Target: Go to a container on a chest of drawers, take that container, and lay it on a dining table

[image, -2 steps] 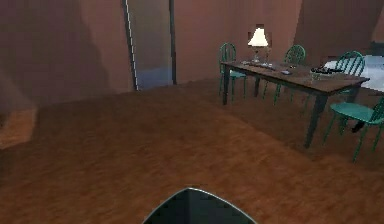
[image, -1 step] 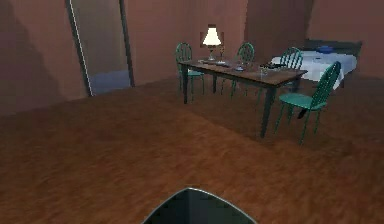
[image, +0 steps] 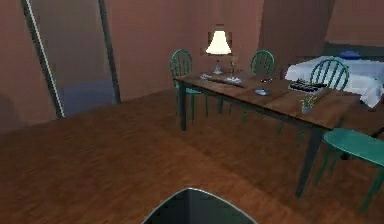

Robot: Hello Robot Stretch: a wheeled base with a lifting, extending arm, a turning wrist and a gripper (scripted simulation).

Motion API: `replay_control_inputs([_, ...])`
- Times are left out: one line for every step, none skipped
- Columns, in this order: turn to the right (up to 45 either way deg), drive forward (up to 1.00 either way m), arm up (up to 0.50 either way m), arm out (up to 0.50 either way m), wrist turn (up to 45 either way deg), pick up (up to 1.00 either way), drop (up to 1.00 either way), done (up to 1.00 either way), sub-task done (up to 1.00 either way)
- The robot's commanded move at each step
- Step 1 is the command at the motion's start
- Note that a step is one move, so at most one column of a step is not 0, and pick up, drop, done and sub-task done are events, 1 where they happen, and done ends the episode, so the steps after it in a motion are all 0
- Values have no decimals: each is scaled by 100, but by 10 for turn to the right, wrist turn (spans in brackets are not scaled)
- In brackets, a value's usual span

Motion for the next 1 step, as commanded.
replay_control_inputs([0, 100, 0, 0, 0, 0, 0, 0, 0])
